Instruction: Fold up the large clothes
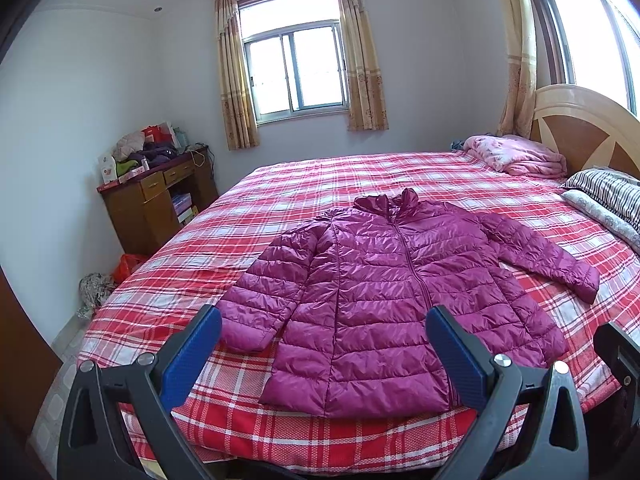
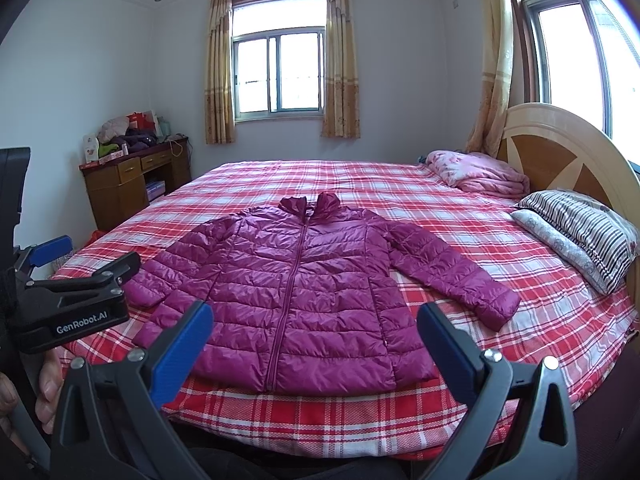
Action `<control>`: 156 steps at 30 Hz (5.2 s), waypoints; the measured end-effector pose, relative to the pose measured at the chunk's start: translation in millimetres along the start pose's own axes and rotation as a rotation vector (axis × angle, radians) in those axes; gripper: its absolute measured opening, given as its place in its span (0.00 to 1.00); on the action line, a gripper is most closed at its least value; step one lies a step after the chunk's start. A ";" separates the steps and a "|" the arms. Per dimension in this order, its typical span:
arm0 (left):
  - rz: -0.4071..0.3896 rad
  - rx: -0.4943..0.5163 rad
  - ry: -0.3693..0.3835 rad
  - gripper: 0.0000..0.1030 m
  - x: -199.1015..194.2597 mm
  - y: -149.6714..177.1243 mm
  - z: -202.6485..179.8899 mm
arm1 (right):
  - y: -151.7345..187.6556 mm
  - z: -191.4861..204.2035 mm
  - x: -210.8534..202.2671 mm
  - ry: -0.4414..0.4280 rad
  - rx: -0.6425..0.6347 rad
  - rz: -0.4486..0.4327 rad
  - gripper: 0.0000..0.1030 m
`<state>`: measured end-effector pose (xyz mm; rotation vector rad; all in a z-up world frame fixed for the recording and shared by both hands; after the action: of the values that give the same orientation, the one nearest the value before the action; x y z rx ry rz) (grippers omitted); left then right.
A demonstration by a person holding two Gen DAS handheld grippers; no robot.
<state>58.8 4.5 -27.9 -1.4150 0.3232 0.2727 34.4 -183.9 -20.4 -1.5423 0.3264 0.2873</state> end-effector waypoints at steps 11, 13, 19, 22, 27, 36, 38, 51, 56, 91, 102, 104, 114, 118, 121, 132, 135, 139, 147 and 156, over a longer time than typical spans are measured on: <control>-0.003 -0.004 -0.002 0.99 0.7 -1.7 1.5 | 0.4 1.8 0.2 -0.003 0.004 0.003 1.00; -0.003 -0.005 -0.002 0.99 0.6 -1.9 1.8 | 0.6 1.6 0.5 -0.003 0.003 0.004 1.00; -0.005 -0.008 -0.002 0.99 0.3 -2.7 1.7 | 1.1 2.0 1.0 -0.004 0.004 0.005 1.00; -0.004 -0.008 -0.002 0.99 -0.1 -2.7 1.9 | 1.6 2.1 1.4 -0.006 0.005 0.006 1.00; -0.006 -0.010 -0.001 0.99 -1.1 -3.0 2.1 | 2.8 2.1 2.4 -0.007 0.007 0.008 1.00; -0.006 -0.012 -0.001 0.99 -2.1 -3.0 1.8 | 3.2 2.8 2.7 -0.008 0.006 0.009 1.00; -0.007 -0.012 -0.001 0.99 -2.2 -2.7 2.2 | 3.9 2.1 3.2 -0.008 0.007 0.010 1.00; 0.000 -0.004 0.005 0.99 0.2 0.3 0.9 | 10.5 -3.6 9.4 -0.006 0.021 0.026 1.00; 0.002 0.020 -0.015 0.99 15.9 6.1 0.1 | 18.9 -16.9 28.4 0.024 0.027 0.052 1.00; 0.282 0.067 -0.043 0.99 298.0 64.4 -11.4 | 85.5 -324.5 207.4 0.490 0.494 0.285 1.00; 0.314 0.020 -0.017 0.99 306.8 74.4 -6.9 | 97.7 -338.8 228.2 0.452 0.549 0.316 0.41; 0.319 0.014 -0.014 0.99 306.4 75.3 -5.3 | 94.3 -340.8 228.3 0.434 0.561 0.313 0.34; 0.303 -0.025 -0.042 0.99 292.9 70.6 17.1 | 46.2 -328.0 228.1 0.468 0.397 0.263 0.18; 0.275 -0.051 -0.070 0.99 282.5 64.6 35.3 | 6.4 -318.0 223.9 0.480 0.307 0.199 0.17; 0.255 -0.065 -0.087 0.99 275.7 60.8 48.5 | -26.7 -302.0 223.0 0.474 0.236 0.147 0.17; 0.223 -0.099 -0.144 0.99 274.0 51.8 89.3 | -117.7 -182.2 231.2 0.349 -0.067 0.004 0.17; 0.234 -0.122 -0.177 0.99 280.1 54.8 107.3 | -130.7 -144.3 242.2 0.298 -0.149 -0.011 0.17; 0.238 -0.144 -0.226 0.99 285.9 57.7 131.3 | -137.3 -98.2 263.5 0.235 -0.226 -0.010 0.17; 0.240 -0.166 -0.274 0.99 292.9 62.2 159.3 | -112.7 -19.3 314.1 0.131 -0.363 0.039 0.17; 0.260 -0.168 -0.296 0.99 300.4 70.8 170.5 | -56.5 35.8 365.3 0.045 -0.428 0.146 0.17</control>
<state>320.3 181.3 -185.2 -1.4725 0.2433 0.7283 394.5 -157.2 -107.5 -1.9506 0.4338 0.4598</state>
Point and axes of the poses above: each gripper's, at about its wrist camera, not at the fingertips, and x roughly the way its jaws point, z to its left, y to its underside, the point moved 7 cm from there along x, roughly the way its jaws point, and after that the axes turned 5 degrees about -z, right-handed, at the moved point
